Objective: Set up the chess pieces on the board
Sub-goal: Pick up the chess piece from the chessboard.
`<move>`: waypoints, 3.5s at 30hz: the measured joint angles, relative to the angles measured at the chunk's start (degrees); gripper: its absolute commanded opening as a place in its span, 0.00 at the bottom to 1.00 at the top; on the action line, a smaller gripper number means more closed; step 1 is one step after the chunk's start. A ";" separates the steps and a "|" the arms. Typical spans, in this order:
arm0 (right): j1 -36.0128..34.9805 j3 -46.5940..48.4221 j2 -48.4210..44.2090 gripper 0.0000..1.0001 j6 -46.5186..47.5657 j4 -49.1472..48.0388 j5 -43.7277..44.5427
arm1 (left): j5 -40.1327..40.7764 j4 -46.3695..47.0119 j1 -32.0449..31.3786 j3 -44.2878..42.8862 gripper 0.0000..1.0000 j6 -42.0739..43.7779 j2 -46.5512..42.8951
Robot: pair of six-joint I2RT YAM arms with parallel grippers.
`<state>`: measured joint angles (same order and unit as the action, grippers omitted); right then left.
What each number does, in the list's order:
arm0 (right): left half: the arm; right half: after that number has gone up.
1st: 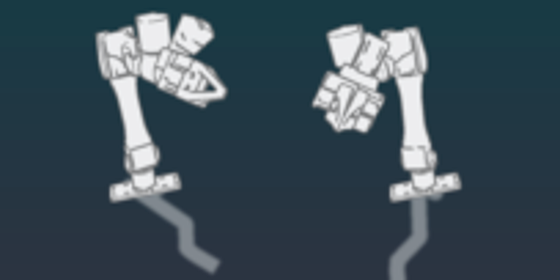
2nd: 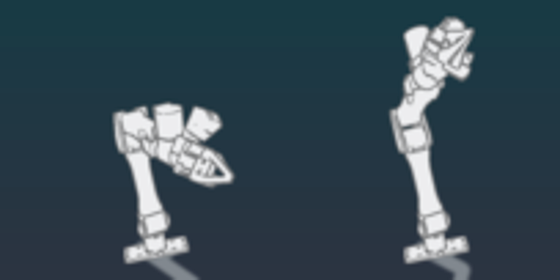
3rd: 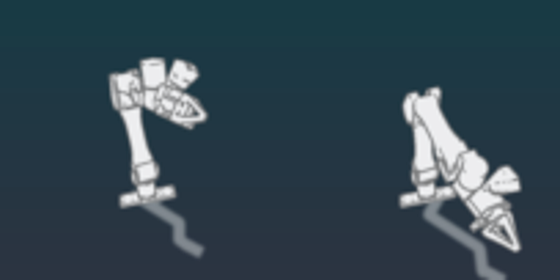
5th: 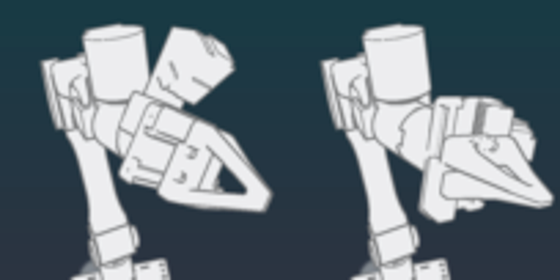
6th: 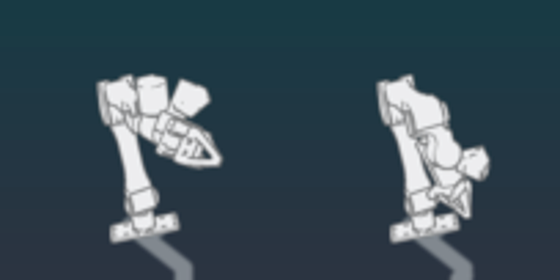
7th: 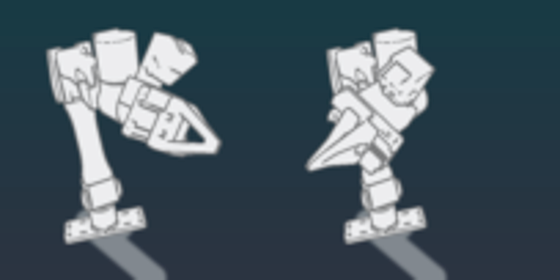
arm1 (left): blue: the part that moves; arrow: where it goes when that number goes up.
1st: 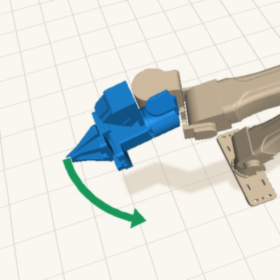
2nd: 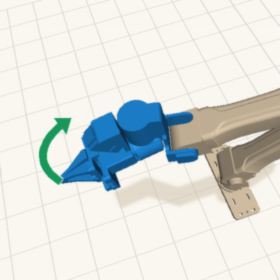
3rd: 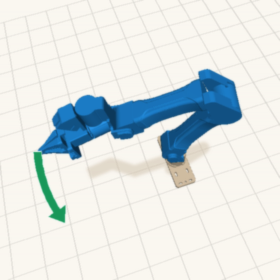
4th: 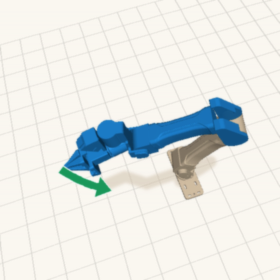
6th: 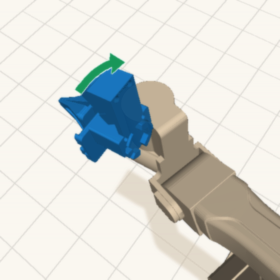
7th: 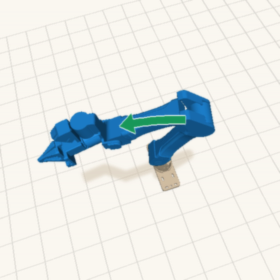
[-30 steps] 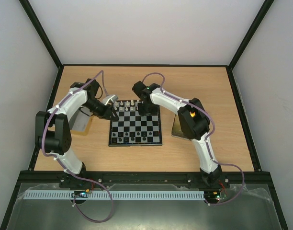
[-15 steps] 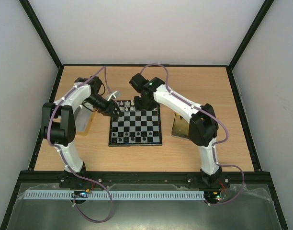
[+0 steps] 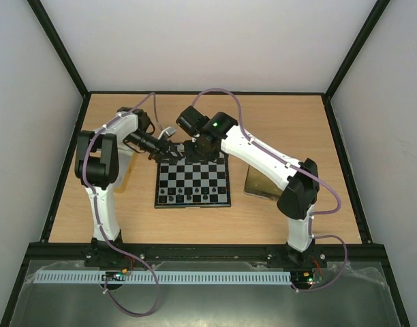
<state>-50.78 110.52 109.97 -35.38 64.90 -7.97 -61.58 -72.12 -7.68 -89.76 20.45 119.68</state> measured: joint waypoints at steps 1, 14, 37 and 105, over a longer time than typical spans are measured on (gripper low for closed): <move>-0.39 0.00 -0.17 0.41 -0.28 0.26 0.04 | -0.35 -0.15 0.00 0.00 0.41 -0.11 0.59; -5.20 1.07 -0.33 0.41 -1.70 2.73 0.44 | -6.45 -0.96 -0.52 -4.46 0.44 -4.70 2.89; -8.83 -2.14 -15.54 0.41 -5.18 4.15 2.32 | -10.12 0.87 -11.34 -3.23 0.58 -13.18 -8.48; -8.94 -10.82 -17.88 0.41 -0.61 3.45 3.89 | -26.91 62.42 -17.97 30.80 0.20 -70.18 -29.94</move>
<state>-59.72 99.70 92.09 -35.99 68.36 -4.08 -88.49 -9.69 -25.65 -58.96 -49.74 89.73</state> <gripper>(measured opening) 0.426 0.204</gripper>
